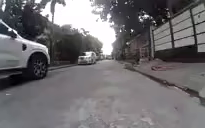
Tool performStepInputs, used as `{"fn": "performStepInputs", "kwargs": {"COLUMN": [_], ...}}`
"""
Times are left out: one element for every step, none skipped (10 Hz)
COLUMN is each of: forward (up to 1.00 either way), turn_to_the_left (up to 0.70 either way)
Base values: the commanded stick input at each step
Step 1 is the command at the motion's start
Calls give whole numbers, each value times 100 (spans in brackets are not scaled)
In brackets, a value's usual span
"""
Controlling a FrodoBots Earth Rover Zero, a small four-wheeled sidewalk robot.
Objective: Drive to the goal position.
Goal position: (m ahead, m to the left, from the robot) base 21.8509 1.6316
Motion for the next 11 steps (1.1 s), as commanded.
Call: {"fn": "performStepInputs", "kwargs": {"forward": [100, 100, 100, 100, 100, 100, 100, 100, 100, 100, 100], "turn_to_the_left": [-14, -6, 1, 1, 1, 1, 1, 1, 1, 1, 1]}}
